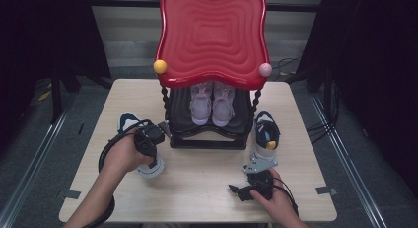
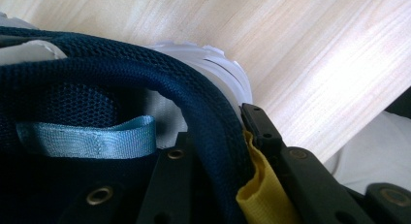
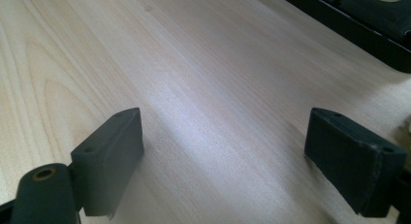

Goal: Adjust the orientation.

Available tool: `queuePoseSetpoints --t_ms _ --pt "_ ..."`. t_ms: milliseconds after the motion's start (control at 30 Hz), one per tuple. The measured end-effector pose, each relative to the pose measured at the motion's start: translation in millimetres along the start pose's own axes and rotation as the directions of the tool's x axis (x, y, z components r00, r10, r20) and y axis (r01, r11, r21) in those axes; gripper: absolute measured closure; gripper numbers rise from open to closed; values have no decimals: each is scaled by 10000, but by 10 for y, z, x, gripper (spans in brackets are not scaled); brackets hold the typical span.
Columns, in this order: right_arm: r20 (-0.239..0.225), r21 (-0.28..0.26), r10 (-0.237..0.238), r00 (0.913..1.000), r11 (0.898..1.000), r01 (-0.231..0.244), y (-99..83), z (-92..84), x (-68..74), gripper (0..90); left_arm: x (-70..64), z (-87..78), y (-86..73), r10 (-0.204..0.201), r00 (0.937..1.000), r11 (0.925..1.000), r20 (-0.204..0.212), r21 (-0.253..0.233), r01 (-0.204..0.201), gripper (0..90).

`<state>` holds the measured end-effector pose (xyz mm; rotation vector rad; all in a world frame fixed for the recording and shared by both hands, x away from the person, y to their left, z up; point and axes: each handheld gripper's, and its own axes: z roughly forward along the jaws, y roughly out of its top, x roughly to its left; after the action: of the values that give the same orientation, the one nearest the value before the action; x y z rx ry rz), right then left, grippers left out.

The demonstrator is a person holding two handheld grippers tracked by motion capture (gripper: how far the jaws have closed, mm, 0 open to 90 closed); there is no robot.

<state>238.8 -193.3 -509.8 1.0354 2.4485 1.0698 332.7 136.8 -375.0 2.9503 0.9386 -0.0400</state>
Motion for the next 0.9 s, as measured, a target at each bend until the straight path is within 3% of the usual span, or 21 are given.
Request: queuePoseSetpoints --t_ms 133,533,567,633,900 --pt "0 0 -1 10000 10000 1 0 0 0 134 3 -75 -5 193 9998 9998 -45 70 -193 751" --pt "-6 28 -5 10000 10000 5 1 -3 -1 134 2 -395 -53 199 9998 9997 -34 -142 -199 751" --pt "-5 27 -5 10000 10000 5 1 -3 -1 135 16 -433 -53 348 9994 9994 -76 -75 -349 751" --pt "-6 27 -5 10000 10000 5 1 -3 -1 135 7 -480 -56 213 9997 9996 -102 -175 -214 752" --pt "-4 26 -6 10000 10000 6 1 -2 -1 134 17 -678 -33 381 9989 9991 -269 -183 -386 751"
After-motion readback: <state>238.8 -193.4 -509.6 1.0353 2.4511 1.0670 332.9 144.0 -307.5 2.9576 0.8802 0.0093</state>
